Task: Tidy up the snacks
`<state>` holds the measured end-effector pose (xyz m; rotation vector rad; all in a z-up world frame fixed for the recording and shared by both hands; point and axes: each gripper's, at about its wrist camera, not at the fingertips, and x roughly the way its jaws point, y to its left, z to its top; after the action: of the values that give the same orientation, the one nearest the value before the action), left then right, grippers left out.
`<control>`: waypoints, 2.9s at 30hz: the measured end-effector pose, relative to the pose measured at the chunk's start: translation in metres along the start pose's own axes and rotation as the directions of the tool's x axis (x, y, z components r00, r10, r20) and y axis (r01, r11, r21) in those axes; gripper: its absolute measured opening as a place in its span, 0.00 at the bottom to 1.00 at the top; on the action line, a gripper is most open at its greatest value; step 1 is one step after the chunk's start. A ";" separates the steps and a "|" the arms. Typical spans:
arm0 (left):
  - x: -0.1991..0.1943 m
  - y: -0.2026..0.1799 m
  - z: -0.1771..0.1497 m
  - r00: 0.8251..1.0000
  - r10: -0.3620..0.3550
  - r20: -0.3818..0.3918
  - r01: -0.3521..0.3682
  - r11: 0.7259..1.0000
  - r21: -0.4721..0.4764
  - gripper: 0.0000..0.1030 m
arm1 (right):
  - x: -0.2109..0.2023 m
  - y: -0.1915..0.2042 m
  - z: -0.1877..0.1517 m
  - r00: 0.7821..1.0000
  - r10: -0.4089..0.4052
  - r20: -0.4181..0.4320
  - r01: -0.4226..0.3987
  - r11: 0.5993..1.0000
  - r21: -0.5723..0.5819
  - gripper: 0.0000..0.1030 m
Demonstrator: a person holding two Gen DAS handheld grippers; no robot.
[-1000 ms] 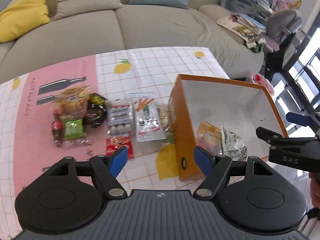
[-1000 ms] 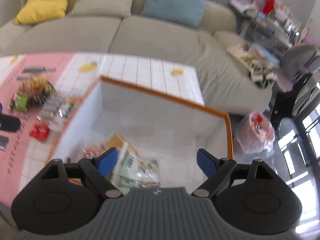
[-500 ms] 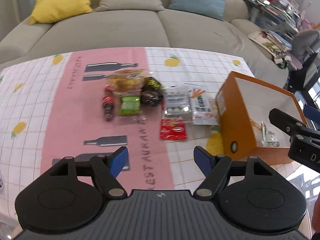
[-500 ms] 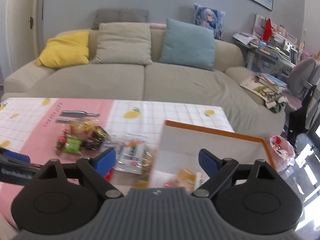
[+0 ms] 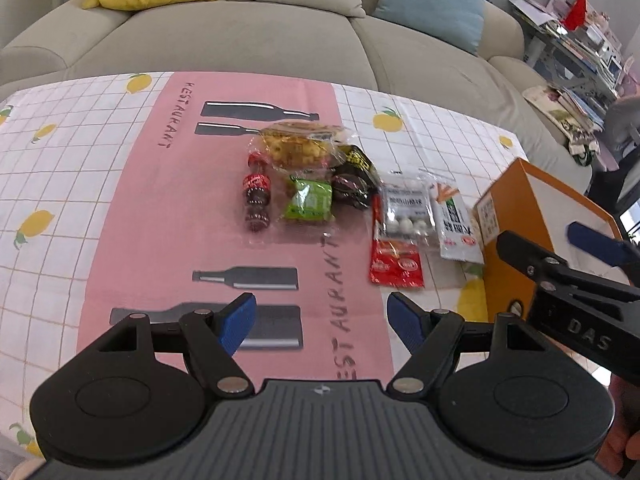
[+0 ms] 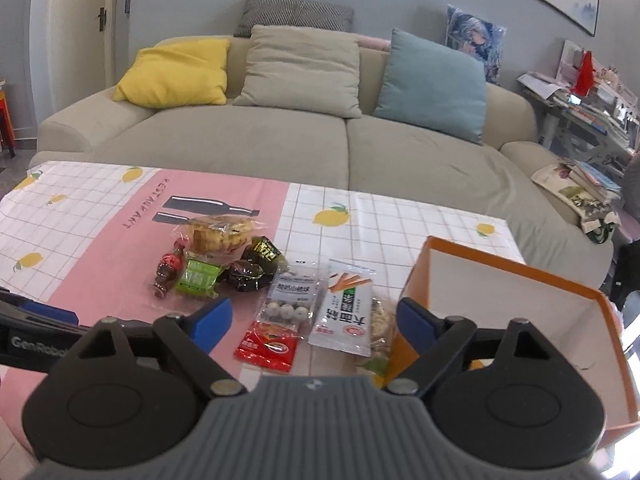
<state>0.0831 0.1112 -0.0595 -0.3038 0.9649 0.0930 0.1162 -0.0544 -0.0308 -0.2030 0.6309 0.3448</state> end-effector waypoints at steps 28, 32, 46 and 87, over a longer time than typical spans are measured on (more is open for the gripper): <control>0.105 -0.004 0.101 0.995 -0.006 0.105 -0.011 0.986 0.168 0.85 | 0.152 -0.004 0.028 0.985 0.027 -0.171 -0.012 0.996 0.087 0.61; 0.129 -0.018 0.115 0.996 0.035 0.083 -0.056 0.962 0.267 0.78 | 0.163 -0.006 0.032 0.981 0.005 -0.192 0.009 0.998 0.070 0.61; 0.144 -0.020 0.104 0.986 0.150 0.072 -0.165 0.940 0.299 0.18 | 0.172 -0.047 0.051 0.955 0.093 -0.282 -0.036 0.979 0.201 0.63; 0.025 0.017 -0.009 0.999 0.033 0.025 -0.031 0.996 -0.082 0.67 | 0.095 -0.004 -0.042 0.882 0.250 -0.399 -0.196 0.965 0.172 0.10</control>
<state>0.0861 0.1233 -0.0881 -0.3616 0.9415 0.1657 0.1667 -0.0461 -0.1219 -0.0795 1.1043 0.4882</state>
